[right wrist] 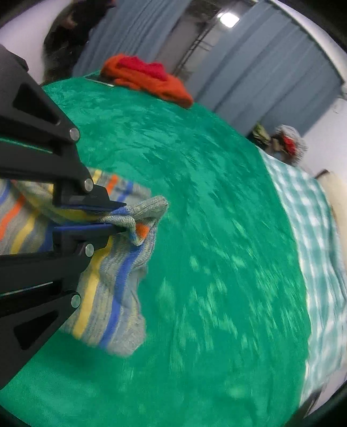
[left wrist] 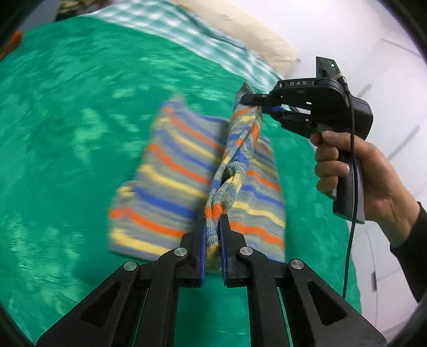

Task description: Fold small clothes

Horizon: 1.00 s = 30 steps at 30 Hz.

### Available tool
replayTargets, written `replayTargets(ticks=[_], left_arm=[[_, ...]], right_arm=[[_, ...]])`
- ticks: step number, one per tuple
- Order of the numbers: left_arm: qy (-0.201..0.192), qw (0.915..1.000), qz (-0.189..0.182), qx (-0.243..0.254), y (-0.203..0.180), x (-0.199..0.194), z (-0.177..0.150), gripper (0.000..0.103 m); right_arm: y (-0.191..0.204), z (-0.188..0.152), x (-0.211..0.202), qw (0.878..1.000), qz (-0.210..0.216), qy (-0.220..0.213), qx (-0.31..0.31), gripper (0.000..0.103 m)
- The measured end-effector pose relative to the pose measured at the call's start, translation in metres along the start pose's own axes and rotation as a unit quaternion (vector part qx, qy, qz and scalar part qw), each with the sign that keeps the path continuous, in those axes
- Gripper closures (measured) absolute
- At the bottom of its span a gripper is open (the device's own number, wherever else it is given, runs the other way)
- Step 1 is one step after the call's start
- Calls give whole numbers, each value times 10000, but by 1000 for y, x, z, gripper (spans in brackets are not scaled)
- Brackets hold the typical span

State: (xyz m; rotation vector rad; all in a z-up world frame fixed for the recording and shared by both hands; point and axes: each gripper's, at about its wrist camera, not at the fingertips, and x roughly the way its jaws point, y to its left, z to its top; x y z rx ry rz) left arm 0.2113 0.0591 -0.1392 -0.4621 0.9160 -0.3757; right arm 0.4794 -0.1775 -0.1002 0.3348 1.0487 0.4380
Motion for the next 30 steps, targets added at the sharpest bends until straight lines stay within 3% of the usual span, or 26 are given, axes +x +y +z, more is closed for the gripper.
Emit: replayTargets(ticks=[4, 5, 6, 8, 9, 10, 11, 13, 17, 20, 21, 22, 23, 24, 25, 27, 29, 30], left_arm=[[-44, 9990, 318, -297, 28, 8, 7, 95], [-57, 9984, 451, -346, 36, 9, 8, 88], [-37, 9973, 622, -384, 42, 11, 10, 84], [106, 9941, 927, -546, 54, 9, 13, 62], [156, 9939, 881, -648, 58, 3, 13, 60], [162, 9937, 796, -767, 64, -8, 14, 59], [115, 9941, 744, -784, 65, -19, 15, 59], [-5, 9957, 650, -665, 65, -30, 20, 57], [-64, 9991, 389, -170, 45, -29, 30, 50], [123, 9986, 479, 185, 32, 2, 34, 54], [302, 9971, 642, 284, 31, 14, 27, 64], [578, 9933, 927, 390, 33, 29, 22, 92], [951, 9869, 1203, 498, 40, 46, 14, 91], [1020, 9860, 1208, 528, 41, 46, 10, 90], [1068, 9856, 1158, 621, 41, 38, 11, 86], [1073, 9840, 1171, 804, 35, 20, 21, 77], [780, 9869, 1049, 942, 27, 3, 44, 45], [634, 9887, 948, 969, 23, 0, 58, 39]], right_arm=[[19, 2, 51, 9998, 16, 175, -2, 94], [19, 0, 60, 9997, 161, 175, 50, 94], [15, -1, 67, 9993, 323, 172, 114, 88], [12, -3, 78, 9961, 764, 106, 431, 72], [11, -4, 75, 9948, 859, -1, 545, 57], [8, -5, 71, 9945, 882, -123, 551, 54], [8, -7, 57, 9948, 866, -305, 440, 54], [6, -16, 20, 9975, 424, -565, 9, 54], [15, -52, -38, 9924, -262, -539, -1071, 54], [35, -102, -50, 9876, 255, -118, -1547, 54], [39, -120, -46, 9851, 365, 72, -1678, 56], [43, -143, -32, 9824, 356, 295, -1809, 56], [39, -162, -16, 9812, 224, 556, -1834, 56], [33, -178, 2, 9797, 47, 879, -1802, 57], [25, -196, 21, 9763, -194, 1217, -1779, 59], [30, -203, 9, 9780, -193, 780, -1927, 58], [28, -185, -17, 9867, 113, 404, -1569, 58], [26, -176, -28, 9886, 134, 196, -1488, 58]])
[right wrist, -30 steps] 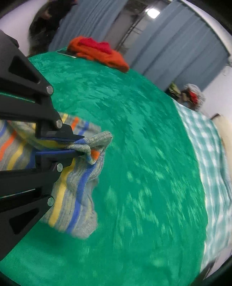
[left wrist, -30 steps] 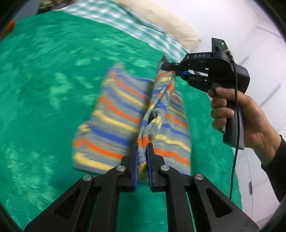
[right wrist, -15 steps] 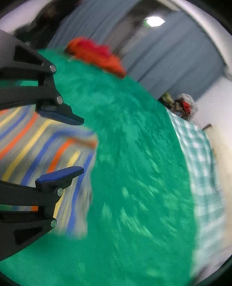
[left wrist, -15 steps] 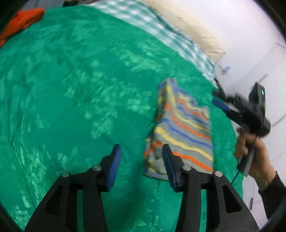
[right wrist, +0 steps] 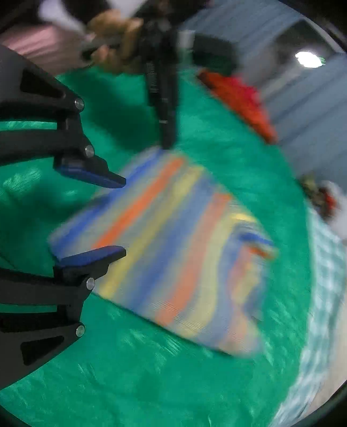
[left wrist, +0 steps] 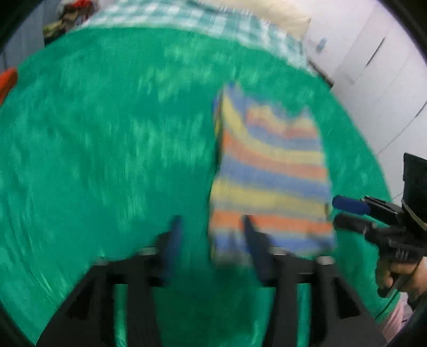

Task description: Fold small clothes

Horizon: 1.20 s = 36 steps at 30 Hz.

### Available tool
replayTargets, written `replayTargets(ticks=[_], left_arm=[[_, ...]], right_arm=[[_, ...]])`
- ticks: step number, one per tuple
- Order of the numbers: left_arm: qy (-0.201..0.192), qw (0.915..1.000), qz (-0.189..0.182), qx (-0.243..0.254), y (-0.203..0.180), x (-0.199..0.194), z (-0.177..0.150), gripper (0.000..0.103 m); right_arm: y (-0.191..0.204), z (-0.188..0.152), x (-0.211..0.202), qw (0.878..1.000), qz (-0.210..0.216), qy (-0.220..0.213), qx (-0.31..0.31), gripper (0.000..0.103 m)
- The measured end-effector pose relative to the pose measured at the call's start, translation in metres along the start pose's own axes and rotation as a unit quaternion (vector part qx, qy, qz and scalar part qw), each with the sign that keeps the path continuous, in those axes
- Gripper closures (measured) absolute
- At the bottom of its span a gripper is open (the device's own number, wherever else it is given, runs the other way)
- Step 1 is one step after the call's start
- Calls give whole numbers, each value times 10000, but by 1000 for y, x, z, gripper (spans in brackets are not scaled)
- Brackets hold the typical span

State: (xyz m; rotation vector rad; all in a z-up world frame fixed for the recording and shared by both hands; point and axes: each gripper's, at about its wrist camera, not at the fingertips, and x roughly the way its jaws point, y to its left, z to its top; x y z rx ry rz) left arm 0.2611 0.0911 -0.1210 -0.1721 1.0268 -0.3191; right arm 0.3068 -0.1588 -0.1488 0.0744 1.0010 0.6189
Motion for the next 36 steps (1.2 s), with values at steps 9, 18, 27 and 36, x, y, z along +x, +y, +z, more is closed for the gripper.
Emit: replayTargets(ticks=[9, 18, 27, 36], left_arm=[[839, 9956, 288, 311, -17, 120, 66, 48], [336, 9979, 436, 346, -9, 124, 117, 20], [55, 9989, -317, 336, 4, 44, 59, 23], [440, 9950, 4, 895, 8, 6, -22, 23]], right_arm=[[-73, 66, 46, 9975, -336, 369, 491, 61], [-113, 112, 36, 9931, -394, -390, 1032, 64], [-79, 80, 12, 9933, -714, -397, 819, 64], [-12, -62, -3, 9953, -534, 350, 726, 52]])
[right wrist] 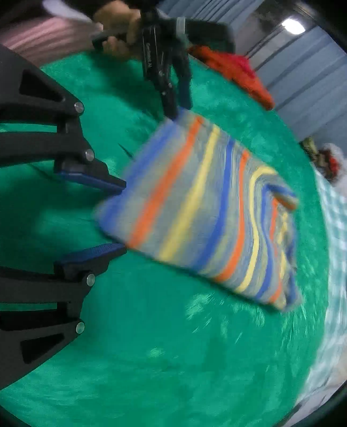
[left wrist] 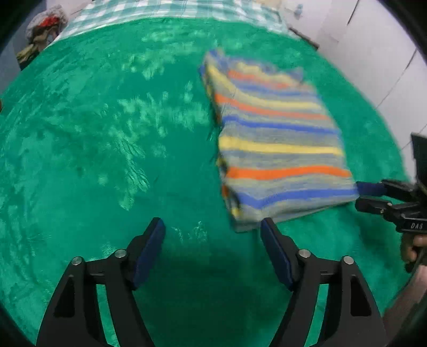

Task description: Fold small clothes

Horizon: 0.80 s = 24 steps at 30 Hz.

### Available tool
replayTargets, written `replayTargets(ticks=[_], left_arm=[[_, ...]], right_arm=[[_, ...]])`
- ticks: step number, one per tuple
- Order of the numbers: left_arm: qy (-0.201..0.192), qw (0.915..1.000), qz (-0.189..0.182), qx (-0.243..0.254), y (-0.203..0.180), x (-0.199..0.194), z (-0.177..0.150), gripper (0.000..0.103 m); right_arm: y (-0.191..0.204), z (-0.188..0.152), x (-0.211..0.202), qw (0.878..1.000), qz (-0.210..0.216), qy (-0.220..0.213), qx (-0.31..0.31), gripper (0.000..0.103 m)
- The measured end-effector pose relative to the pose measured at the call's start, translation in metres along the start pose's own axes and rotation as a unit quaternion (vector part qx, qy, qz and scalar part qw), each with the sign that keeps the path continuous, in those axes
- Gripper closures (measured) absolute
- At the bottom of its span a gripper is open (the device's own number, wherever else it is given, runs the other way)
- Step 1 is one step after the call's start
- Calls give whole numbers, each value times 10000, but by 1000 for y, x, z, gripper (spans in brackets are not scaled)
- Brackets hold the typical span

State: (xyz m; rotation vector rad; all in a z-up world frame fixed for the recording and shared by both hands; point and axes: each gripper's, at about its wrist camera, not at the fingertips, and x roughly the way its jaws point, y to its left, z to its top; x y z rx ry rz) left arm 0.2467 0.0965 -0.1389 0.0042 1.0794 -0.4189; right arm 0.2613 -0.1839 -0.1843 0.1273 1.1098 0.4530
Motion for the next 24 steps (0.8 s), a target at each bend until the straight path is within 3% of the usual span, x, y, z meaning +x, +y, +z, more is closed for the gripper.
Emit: replayTargets(ticks=[2, 3, 5, 6, 10, 11, 12, 13, 15, 16, 19, 22, 24], left_arm=[[-365, 9990, -206, -161, 8, -13, 17, 9], [-453, 9985, -215, -232, 12, -13, 26, 8], [-460, 9975, -347, -411, 23, 7, 58, 9], [-277, 9971, -467, -539, 27, 29, 76, 9], [364, 9936, -594, -884, 22, 100, 97, 19], [268, 9939, -555, -914, 17, 104, 100, 28], [170, 9935, -678, -895, 11, 104, 103, 54], [304, 9912, -937, -881, 3, 106, 107, 88], [151, 9934, -736, -864, -7, 90, 111, 89], [-87, 9940, -850, -690, -15, 68, 113, 89], [-587, 9910, -1113, -446, -31, 7, 115, 89], [-1014, 9861, -1298, -204, -47, -44, 116, 89], [-1117, 9845, -1344, -146, -58, -54, 123, 88]], right_arm=[[-13, -1, -30, 9979, 96, -520, 363, 26], [-20, 5, -42, 9952, 83, -835, 508, 23], [-40, 26, -47, 9906, 140, -1088, 812, 21], [-45, 36, -44, 9890, 217, -1096, 971, 21], [-75, 73, 16, 9714, 1056, -899, 1928, 23], [-76, 75, 33, 9663, 1264, -766, 2109, 34], [-70, 74, 50, 9621, 1400, -617, 2256, 46], [-60, 79, 63, 9646, 1346, -516, 2210, 65], [-31, 93, 62, 9820, 665, -506, 1696, 75], [-17, 96, 48, 9861, 459, -636, 1465, 77], [11, 99, -2, 9904, 271, -1055, 849, 78], [24, 102, -54, 9874, 383, -1413, 604, 78], [25, 103, -82, 9856, 455, -1541, 524, 78]])
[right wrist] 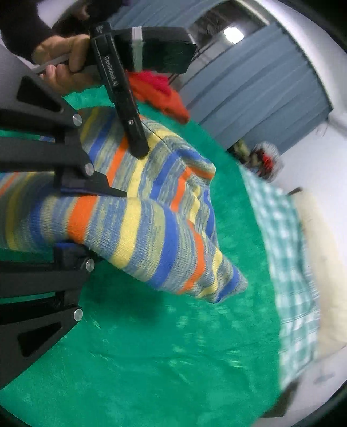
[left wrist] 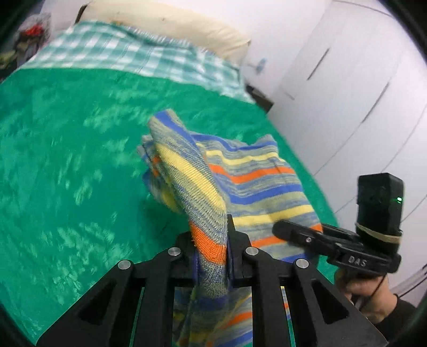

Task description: Fold small clothes

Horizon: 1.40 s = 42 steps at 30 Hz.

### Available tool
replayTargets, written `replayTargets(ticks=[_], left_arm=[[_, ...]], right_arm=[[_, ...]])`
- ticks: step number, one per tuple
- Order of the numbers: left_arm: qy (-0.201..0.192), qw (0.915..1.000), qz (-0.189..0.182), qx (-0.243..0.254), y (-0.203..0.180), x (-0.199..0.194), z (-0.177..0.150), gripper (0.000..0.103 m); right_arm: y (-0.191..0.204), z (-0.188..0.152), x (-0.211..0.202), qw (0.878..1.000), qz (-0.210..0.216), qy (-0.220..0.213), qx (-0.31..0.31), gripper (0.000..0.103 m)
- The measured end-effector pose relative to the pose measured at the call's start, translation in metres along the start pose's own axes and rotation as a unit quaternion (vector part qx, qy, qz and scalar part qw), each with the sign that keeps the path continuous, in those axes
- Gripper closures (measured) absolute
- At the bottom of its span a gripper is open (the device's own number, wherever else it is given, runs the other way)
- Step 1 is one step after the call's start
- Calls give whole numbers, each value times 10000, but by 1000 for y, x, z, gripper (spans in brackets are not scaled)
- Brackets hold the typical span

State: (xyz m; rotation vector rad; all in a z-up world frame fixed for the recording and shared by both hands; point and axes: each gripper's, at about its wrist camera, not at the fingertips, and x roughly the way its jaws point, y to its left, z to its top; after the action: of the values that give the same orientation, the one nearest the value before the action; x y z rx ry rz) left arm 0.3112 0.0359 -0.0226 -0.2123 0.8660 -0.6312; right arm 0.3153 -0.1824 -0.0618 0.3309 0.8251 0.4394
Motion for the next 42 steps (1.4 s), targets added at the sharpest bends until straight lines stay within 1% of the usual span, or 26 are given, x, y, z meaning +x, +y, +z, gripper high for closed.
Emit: replayTargets(ticks=[1, 2, 3, 4, 5, 6, 7, 8, 9, 11, 12, 13, 14, 15, 16, 17, 18, 19, 21, 22, 23, 28, 31, 36, 39, 42], left_arm=[[10, 10000, 10, -18, -4, 1, 1, 83], [66, 9999, 83, -49, -4, 7, -1, 65], [224, 9995, 219, -56, -2, 18, -6, 46], [466, 9970, 618, -12, 4, 42, -11, 18], [604, 9917, 1139, 17, 12, 57, -24, 26], [806, 9801, 1810, 128, 21, 65, -47, 32], [960, 9742, 2024, 257, 22, 63, -64, 39], [1048, 9712, 2098, 409, 23, 56, -84, 39], [1028, 9694, 2167, 521, 22, 45, -101, 37], [935, 9599, 2524, 784, 9, 19, -138, 22], [853, 9528, 2748, 965, -5, 5, -156, 18], [781, 9491, 2865, 1053, -13, -5, -163, 11], [643, 9439, 3030, 1145, -27, -16, -172, 3], [520, 9414, 3131, 1144, -42, -28, -178, 1], [463, 9417, 3136, 1124, -48, -33, -179, 1], [405, 9412, 3180, 1068, -64, -44, -180, 1], [394, 9405, 3224, 1001, -65, -44, -176, 1], [332, 9394, 3299, 875, -74, -53, -176, 1], [86, 9394, 3369, 628, -89, -77, -172, 1], [16, 9406, 3353, 535, -85, -77, -165, 1], [8, 9420, 3322, 480, -87, -84, -167, 1], [196, 9475, 3180, 252, -94, -102, -168, 1], [237, 9459, 3232, 189, -99, -111, -172, 1], [230, 9484, 3145, 321, -111, -127, -174, 0], [274, 9496, 3110, 275, -112, -132, -172, 0], [286, 9479, 3160, 299, -114, -134, -171, 1]], right_arm=[[0, 4, -7, 10000, 36, 0, 37, 77], [-5, 7, -10, 9998, 79, 21, 198, 77], [-12, 8, -7, 9994, 92, 48, 333, 72], [-25, 3, -2, 9983, 16, 192, 549, 58], [-36, -3, -3, 9972, -147, 368, 629, 31], [-50, -18, 2, 9936, -726, 651, 561, 23], [-58, -35, -2, 9864, -1369, 822, 385, 23], [-64, -51, -12, 9801, -1739, 915, 268, 23], [-68, -71, -23, 9772, -1883, 957, 231, 23], [-67, -106, -49, 9725, -2085, 991, 306, 18], [-64, -120, -58, 9696, -2207, 1002, 321, 10], [-56, -136, -69, 9668, -2339, 988, 289, 7], [-45, -151, -80, 9653, -2424, 948, 205, 6], [-39, -157, -86, 9645, -2473, 914, 142, 6], [-21, -170, -95, 9634, -2541, 852, 48, 6], [-14, -175, -99, 9627, -2576, 829, 10, 6], [-3, -180, -110, 9624, -2594, 806, -19, 6], [9, -184, -116, 9621, -2616, 765, -42, 6], [30, -181, -134, 9620, -2674, 557, -33, 6], [39, -181, -142, 9618, -2702, 438, -21, 6], [43, -181, -147, 9616, -2720, 363, -23, 5], [76, -178, -174, 9585, -2836, 214, -215, 5], [95, -173, -183, 9598, -2790, 126, -285, 5], [121, -170, -189, 9602, -2758, 102, -420, 5], [131, -171, -190, 9580, -2822, 204, -476, 5], [139, -173, -194, 9544, -2924, 264, -536, 5]])
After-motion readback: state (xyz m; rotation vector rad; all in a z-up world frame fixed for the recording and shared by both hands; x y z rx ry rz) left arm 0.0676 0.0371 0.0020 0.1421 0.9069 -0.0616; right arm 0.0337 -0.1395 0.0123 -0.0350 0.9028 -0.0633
